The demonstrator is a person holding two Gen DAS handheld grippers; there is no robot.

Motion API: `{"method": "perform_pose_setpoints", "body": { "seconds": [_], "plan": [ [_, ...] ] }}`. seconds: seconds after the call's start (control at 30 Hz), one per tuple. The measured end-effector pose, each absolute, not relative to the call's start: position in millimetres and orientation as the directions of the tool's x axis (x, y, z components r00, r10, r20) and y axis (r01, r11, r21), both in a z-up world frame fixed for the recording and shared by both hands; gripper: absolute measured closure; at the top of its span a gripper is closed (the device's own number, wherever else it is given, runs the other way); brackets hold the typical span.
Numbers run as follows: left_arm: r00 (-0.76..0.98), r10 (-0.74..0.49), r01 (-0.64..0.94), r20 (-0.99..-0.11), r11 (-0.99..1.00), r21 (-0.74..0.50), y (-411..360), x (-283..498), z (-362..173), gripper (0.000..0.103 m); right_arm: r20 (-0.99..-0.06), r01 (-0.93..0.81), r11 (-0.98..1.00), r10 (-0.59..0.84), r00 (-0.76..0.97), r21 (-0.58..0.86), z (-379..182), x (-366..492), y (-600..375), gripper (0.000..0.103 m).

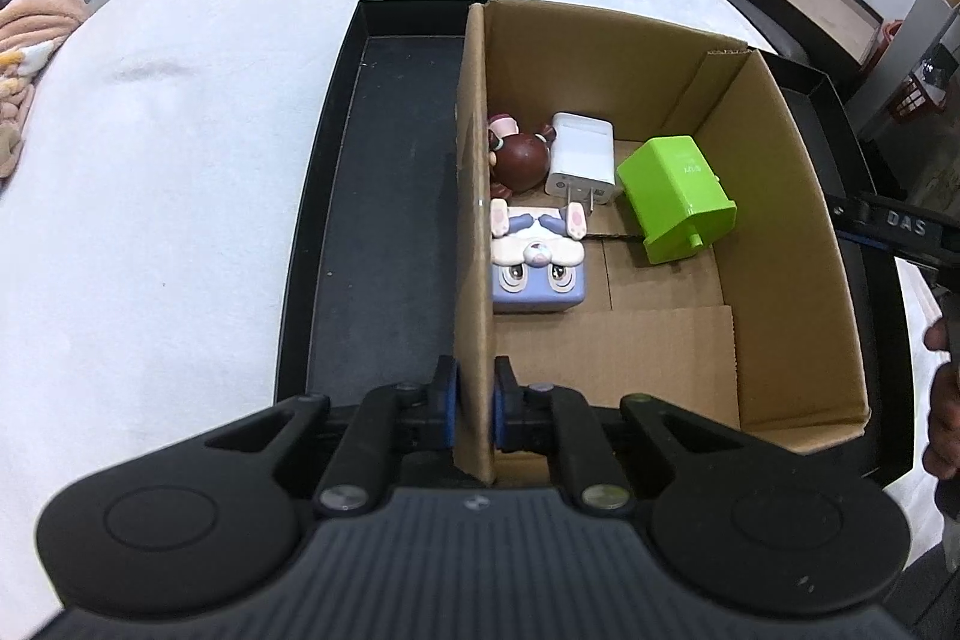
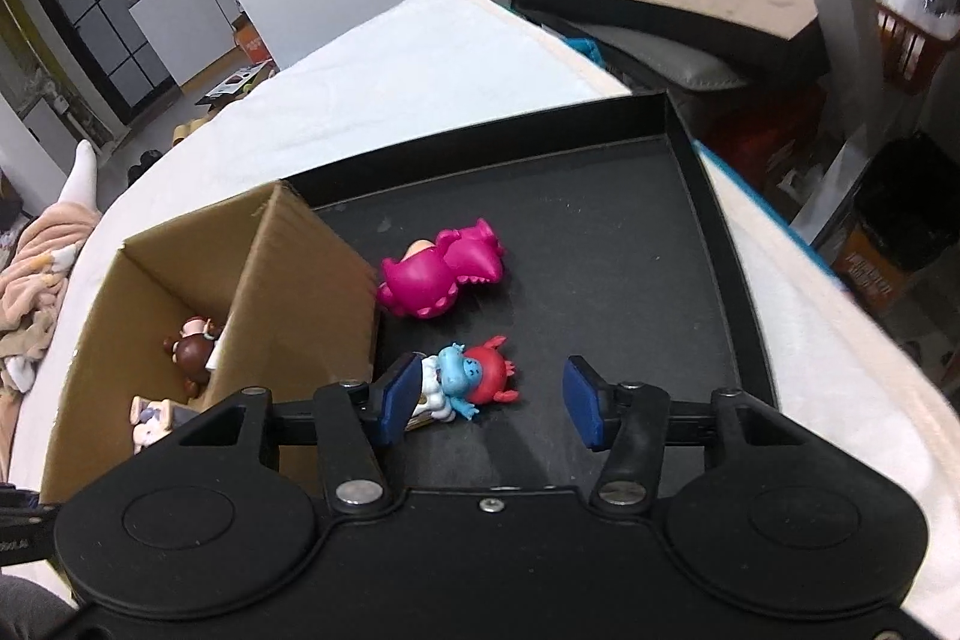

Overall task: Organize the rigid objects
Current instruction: 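Move the right tool back to the blue-red figure with clear cup and grasp it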

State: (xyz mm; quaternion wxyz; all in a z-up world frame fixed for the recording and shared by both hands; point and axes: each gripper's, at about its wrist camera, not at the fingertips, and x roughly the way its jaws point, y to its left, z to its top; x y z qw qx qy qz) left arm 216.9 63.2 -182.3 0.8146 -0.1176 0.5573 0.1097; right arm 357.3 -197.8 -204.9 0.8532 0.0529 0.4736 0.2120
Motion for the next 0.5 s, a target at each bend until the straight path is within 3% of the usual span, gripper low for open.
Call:
{"method": "perform_pose_setpoints", "body": {
  "seconds": [0.37,0.5],
  "plan": [
    [0.330,0.081,-0.289,-0.941,0.957,-0.018,60,234,-183,0.092,-0.782,-0.295,0.889,0.451,0.431,0.350,-225,367,-197,0.054],
    [0.325,0.094,-0.287,-0.941,0.958,-0.004,61,245,-186,0.092,-0.769,-0.297,0.877,0.475,0.427,0.377,-225,366,-201,0.072]
  ]
}}
